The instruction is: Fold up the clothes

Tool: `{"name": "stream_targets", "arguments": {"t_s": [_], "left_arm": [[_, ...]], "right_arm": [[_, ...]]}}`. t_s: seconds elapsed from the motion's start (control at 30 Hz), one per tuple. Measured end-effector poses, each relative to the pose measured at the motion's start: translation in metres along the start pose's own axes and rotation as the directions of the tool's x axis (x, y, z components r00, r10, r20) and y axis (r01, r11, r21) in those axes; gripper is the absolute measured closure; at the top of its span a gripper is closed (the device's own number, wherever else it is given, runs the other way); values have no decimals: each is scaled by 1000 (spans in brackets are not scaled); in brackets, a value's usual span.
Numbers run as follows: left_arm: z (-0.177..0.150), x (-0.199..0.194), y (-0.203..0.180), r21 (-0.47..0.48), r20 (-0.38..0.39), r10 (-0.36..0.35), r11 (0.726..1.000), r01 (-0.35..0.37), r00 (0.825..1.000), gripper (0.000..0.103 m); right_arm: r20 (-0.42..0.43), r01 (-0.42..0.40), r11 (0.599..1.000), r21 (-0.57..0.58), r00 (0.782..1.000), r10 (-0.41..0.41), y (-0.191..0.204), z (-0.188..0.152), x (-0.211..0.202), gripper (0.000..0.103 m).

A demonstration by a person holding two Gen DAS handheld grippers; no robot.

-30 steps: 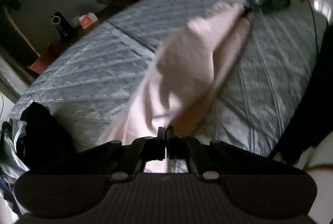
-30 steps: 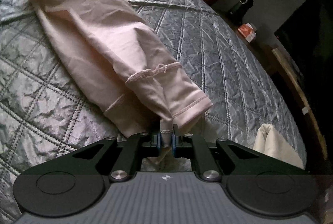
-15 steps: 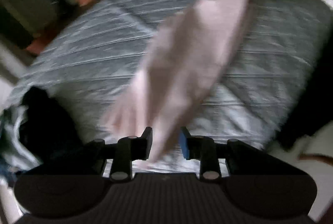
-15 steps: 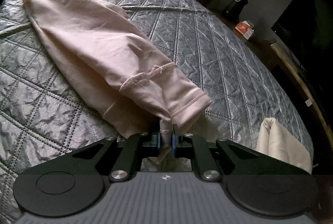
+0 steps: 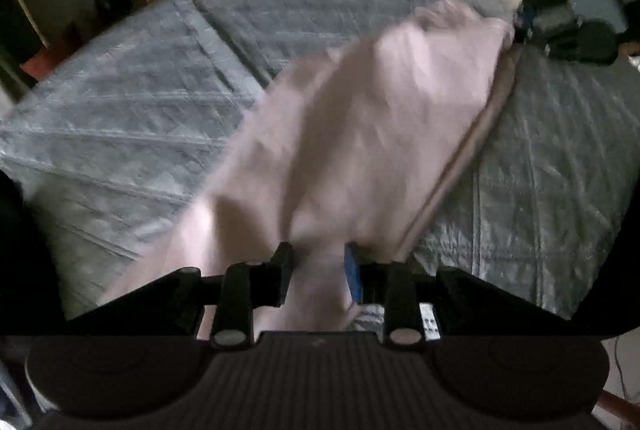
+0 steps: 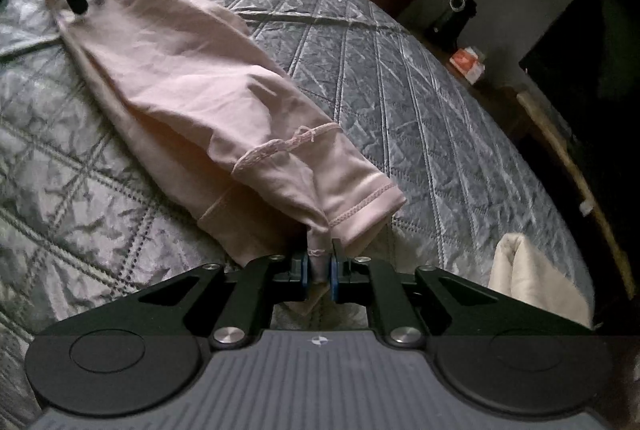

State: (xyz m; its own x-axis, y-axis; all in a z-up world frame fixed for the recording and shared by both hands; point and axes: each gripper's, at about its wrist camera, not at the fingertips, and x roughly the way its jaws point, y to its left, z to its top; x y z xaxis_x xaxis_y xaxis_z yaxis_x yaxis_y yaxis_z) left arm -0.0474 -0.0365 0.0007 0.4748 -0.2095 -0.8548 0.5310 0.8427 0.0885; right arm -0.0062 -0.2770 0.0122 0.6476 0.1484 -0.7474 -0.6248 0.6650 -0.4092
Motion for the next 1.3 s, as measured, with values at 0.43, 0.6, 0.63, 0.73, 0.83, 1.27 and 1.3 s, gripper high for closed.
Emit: {"name": "stream_targets", "arguments": {"t_s": [0.43, 0.6, 0.63, 0.73, 0.83, 1.27, 1.3], "left_arm": [[-1, 3, -2, -20, -1, 20, 1000, -20, 1000, 70], [2, 4, -7, 11, -5, 33, 999, -33, 999, 70], [2, 4, -9, 21, -4, 38, 999, -38, 999, 70], [2, 5, -14, 46, 3, 54, 998, -54, 999, 70], [-1, 5, -17, 56, 17, 60, 997, -61, 998, 69], [13, -3, 35, -198, 72, 2, 980, 12, 997, 72], [12, 0, 35, -207, 75, 8, 978, 8, 997, 70]], "right_arm": [[-87, 232, 836, 497, 972, -218, -34, -23, -44, 69], [139, -79, 450, 890, 985, -103, -48, -10, -62, 53], [169, -114, 455, 883, 982, -82, -45, 1, -56, 53], [206, -203, 422, 884, 978, 38, -46, 19, -22, 50], [141, -168, 310, 936, 984, 107, -53, -3, 8, 50], [-146, 126, 567, 814, 989, -9, -28, 11, 19, 48], [-163, 157, 605, 781, 986, -45, -25, 21, 17, 47]]}}
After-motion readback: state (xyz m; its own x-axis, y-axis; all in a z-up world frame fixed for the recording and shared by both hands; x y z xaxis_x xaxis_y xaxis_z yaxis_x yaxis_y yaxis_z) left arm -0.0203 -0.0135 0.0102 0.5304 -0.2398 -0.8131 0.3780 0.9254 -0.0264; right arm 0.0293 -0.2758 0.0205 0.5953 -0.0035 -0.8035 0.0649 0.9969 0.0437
